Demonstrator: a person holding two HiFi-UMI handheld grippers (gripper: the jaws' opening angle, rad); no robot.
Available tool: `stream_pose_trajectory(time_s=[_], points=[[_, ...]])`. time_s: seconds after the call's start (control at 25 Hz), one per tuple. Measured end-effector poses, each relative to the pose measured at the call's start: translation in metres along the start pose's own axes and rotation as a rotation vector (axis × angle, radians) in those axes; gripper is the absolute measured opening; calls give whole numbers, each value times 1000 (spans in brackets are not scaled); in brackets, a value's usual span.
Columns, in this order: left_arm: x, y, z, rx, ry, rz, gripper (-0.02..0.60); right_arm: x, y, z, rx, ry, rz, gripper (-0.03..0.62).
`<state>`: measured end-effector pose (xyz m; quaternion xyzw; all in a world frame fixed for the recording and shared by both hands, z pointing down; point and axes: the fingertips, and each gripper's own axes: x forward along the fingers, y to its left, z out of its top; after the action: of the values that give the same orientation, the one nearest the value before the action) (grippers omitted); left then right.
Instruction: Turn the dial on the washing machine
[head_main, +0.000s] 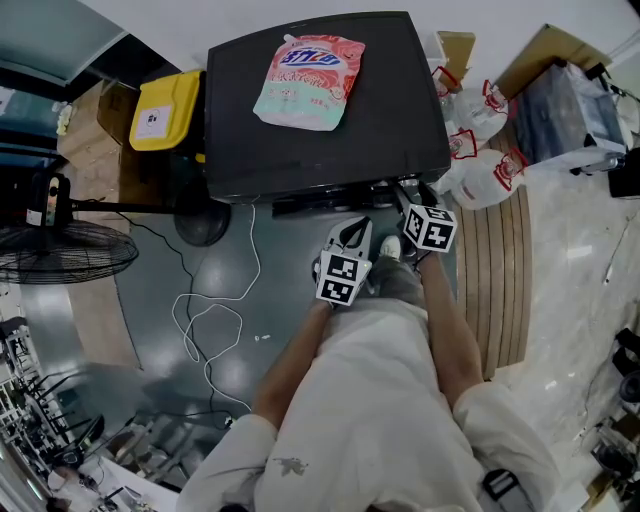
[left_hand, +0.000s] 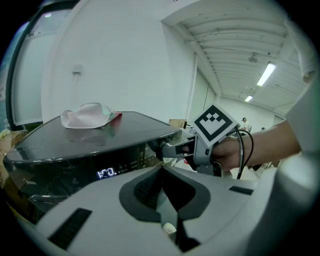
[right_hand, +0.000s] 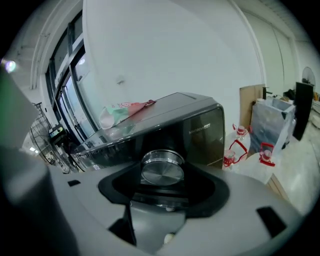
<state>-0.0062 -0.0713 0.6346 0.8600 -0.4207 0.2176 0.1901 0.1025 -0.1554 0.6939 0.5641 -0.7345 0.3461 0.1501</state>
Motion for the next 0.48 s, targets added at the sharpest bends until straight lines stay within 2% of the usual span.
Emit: stream_pose_trajectory(time_s=[0.24,0.48], points=[[0,0,0,2,-1,2,12,0,-1,0,95,-13,35,276],[0,-1,0,3,-2,0,13,0,-1,0,105,-18,41,276]])
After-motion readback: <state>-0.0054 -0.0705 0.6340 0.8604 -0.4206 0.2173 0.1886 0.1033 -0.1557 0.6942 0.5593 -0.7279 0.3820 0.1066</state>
